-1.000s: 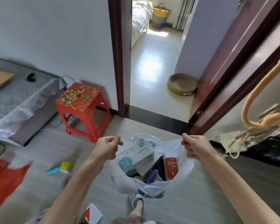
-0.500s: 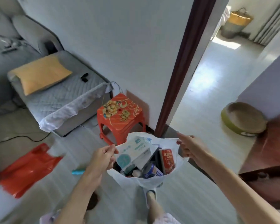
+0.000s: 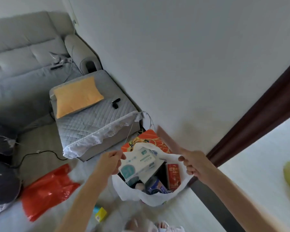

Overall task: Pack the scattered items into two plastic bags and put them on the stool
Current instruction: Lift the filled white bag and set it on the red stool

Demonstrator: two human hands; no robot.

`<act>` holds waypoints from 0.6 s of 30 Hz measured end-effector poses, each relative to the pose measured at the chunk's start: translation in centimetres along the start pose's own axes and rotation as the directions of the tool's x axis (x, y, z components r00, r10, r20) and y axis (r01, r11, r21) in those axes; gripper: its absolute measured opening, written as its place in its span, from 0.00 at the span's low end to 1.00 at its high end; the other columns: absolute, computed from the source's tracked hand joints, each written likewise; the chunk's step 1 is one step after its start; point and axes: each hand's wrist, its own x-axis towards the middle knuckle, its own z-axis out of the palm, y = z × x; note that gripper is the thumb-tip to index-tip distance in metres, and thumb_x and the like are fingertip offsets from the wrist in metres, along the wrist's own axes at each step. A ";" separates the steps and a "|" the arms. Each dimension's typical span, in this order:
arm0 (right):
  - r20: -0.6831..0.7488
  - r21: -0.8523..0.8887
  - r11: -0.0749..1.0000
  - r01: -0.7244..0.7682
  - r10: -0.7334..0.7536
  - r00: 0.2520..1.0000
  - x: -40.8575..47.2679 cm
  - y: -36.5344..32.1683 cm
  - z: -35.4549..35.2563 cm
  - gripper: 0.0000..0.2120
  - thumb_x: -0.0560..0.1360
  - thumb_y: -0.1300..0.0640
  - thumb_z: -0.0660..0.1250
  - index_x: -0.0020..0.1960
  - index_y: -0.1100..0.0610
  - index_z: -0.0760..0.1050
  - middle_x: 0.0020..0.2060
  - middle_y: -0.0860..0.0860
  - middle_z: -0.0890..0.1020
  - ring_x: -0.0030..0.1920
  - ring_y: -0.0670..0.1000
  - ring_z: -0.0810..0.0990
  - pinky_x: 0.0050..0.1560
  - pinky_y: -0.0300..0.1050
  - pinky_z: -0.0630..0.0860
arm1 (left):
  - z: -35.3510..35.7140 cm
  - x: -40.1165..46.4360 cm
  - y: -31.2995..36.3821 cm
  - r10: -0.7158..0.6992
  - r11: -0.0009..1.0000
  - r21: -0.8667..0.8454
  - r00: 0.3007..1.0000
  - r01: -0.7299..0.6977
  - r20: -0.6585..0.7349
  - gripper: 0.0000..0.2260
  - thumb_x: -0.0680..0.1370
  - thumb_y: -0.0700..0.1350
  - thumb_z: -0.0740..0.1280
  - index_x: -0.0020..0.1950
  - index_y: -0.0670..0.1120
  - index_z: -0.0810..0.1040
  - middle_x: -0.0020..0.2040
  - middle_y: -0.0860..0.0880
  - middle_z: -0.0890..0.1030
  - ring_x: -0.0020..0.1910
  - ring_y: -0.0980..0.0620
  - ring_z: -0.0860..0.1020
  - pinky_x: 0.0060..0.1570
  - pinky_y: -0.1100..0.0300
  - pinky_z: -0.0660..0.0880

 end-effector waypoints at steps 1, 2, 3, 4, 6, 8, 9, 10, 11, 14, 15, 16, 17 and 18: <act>-0.002 0.010 1.000 -0.004 0.004 1.000 0.9 -0.8 0.4 0.15 0.77 0.53 0.64 0.35 0.61 0.72 0.18 0.47 0.66 0.16 0.43 0.58 0.19 0.34 0.56 | 0.0 1.4 1.1 0.003 1.000 0.001 1.000 -0.003 0.002 0.16 0.80 0.40 0.57 0.34 0.39 0.73 0.17 0.54 0.62 0.17 0.57 0.57 0.19 0.69 0.56; -0.008 0.027 1.000 -0.005 0.005 1.000 1.9 -1.5 0.8 0.15 0.77 0.53 0.64 0.35 0.61 0.72 0.20 0.48 0.68 0.17 0.43 0.58 0.20 0.35 0.57 | -0.1 2.8 2.0 0.008 1.000 0.008 1.000 -0.008 0.006 0.16 0.80 0.41 0.58 0.34 0.39 0.73 0.17 0.54 0.62 0.18 0.56 0.57 0.19 0.68 0.56; -0.016 0.044 0.999 -0.006 0.007 1.000 2.8 -2.1 1.2 0.15 0.76 0.53 0.64 0.35 0.61 0.72 0.23 0.49 0.69 0.18 0.44 0.58 0.22 0.36 0.57 | -0.1 4.2 2.8 0.013 1.000 0.024 1.000 -0.014 0.016 0.15 0.80 0.41 0.58 0.35 0.40 0.73 0.18 0.54 0.62 0.19 0.55 0.57 0.20 0.67 0.56; -0.030 0.062 0.998 -0.009 0.011 0.999 3.7 -2.6 1.6 0.15 0.77 0.53 0.64 0.35 0.61 0.72 0.25 0.51 0.69 0.19 0.44 0.58 0.24 0.37 0.57 | -0.2 5.5 3.6 0.018 0.999 0.041 0.999 -0.019 0.029 0.15 0.80 0.42 0.58 0.35 0.40 0.73 0.18 0.54 0.63 0.20 0.55 0.57 0.21 0.66 0.56; -0.070 0.105 0.994 -0.018 0.026 0.997 5.5 -3.3 2.4 0.16 0.76 0.53 0.64 0.33 0.61 0.72 0.25 0.52 0.68 0.18 0.45 0.58 0.24 0.38 0.57 | -0.1 8.4 5.1 0.031 0.997 0.073 0.997 -0.036 0.065 0.14 0.80 0.41 0.58 0.36 0.39 0.74 0.18 0.54 0.63 0.20 0.55 0.57 0.22 0.64 0.56; -0.130 0.143 0.989 -0.030 0.049 0.990 7.2 -3.6 3.1 0.17 0.76 0.54 0.64 0.32 0.62 0.72 0.21 0.51 0.67 0.17 0.45 0.58 0.22 0.38 0.57 | 0.2 11.4 6.3 0.039 0.989 0.137 0.991 -0.056 0.129 0.14 0.80 0.40 0.58 0.36 0.39 0.74 0.18 0.54 0.64 0.20 0.56 0.58 0.21 0.65 0.57; -0.167 0.165 0.986 -0.034 0.062 0.984 8.0 -3.7 3.5 0.17 0.76 0.54 0.64 0.32 0.62 0.73 0.19 0.49 0.66 0.16 0.45 0.58 0.22 0.38 0.57 | 0.5 13.0 7.0 0.036 0.983 0.171 0.986 -0.064 0.163 0.14 0.80 0.40 0.58 0.36 0.39 0.74 0.17 0.55 0.64 0.19 0.57 0.58 0.20 0.66 0.57; -0.207 0.196 0.980 -0.042 0.083 0.975 8.8 -3.8 4.0 0.17 0.76 0.55 0.64 0.32 0.62 0.73 0.17 0.49 0.66 0.16 0.45 0.59 0.22 0.38 0.58 | 0.7 14.7 7.5 0.024 0.977 0.205 0.981 -0.064 0.194 0.14 0.80 0.40 0.58 0.36 0.39 0.73 0.17 0.55 0.64 0.18 0.57 0.59 0.19 0.67 0.57; -0.244 0.230 0.972 -0.053 0.110 0.964 9.3 -3.8 4.5 0.16 0.76 0.55 0.64 0.32 0.62 0.73 0.17 0.48 0.65 0.16 0.45 0.59 0.23 0.38 0.58 | 0.9 16.3 8.0 0.010 0.970 0.235 0.974 -0.064 0.226 0.14 0.80 0.40 0.58 0.36 0.39 0.73 0.17 0.55 0.64 0.17 0.58 0.59 0.19 0.67 0.57; -0.310 0.284 0.955 -0.084 0.174 0.935 10.4 -3.8 5.8 0.15 0.76 0.54 0.63 0.33 0.61 0.73 0.17 0.47 0.66 0.18 0.46 0.61 0.24 0.39 0.60 | 1.8 20.3 9.3 -0.002 0.943 0.315 0.946 -0.107 0.325 0.15 0.80 0.41 0.58 0.34 0.40 0.73 0.16 0.54 0.63 0.16 0.59 0.59 0.18 0.69 0.57; -0.331 0.303 0.948 -0.097 0.200 0.922 11.0 -3.8 6.1 0.14 0.76 0.54 0.63 0.34 0.60 0.73 0.17 0.47 0.66 0.19 0.46 0.62 0.24 0.39 0.60 | 2.3 21.7 9.7 -0.012 0.930 0.347 0.934 -0.121 0.356 0.15 0.80 0.41 0.58 0.34 0.40 0.73 0.17 0.55 0.63 0.17 0.59 0.59 0.19 0.68 0.57; -0.348 0.329 0.938 -0.107 0.226 0.910 11.3 -3.7 6.4 0.14 0.76 0.54 0.63 0.35 0.60 0.73 0.18 0.47 0.66 0.19 0.46 0.62 0.24 0.39 0.60 | 2.8 22.8 9.9 -0.026 0.920 0.371 0.924 -0.128 0.381 0.16 0.80 0.42 0.58 0.34 0.41 0.73 0.17 0.55 0.63 0.17 0.58 0.59 0.19 0.68 0.57; -0.359 0.369 0.923 -0.113 0.254 0.898 11.7 -3.6 6.7 0.13 0.76 0.54 0.63 0.35 0.60 0.72 0.18 0.47 0.66 0.20 0.46 0.62 0.24 0.39 0.60 | 3.3 23.7 10.1 -0.039 0.910 0.393 0.915 -0.134 0.402 0.16 0.81 0.42 0.58 0.34 0.41 0.73 0.17 0.55 0.64 0.17 0.58 0.59 0.20 0.68 0.58; -0.364 0.422 0.899 -0.113 0.282 0.887 11.9 -3.5 6.8 0.14 0.76 0.54 0.63 0.35 0.60 0.72 0.18 0.47 0.66 0.20 0.46 0.62 0.25 0.39 0.60 | 3.7 24.4 10.4 -0.048 0.899 0.413 0.905 -0.145 0.422 0.16 0.81 0.42 0.58 0.34 0.41 0.73 0.16 0.55 0.64 0.18 0.58 0.59 0.21 0.67 0.58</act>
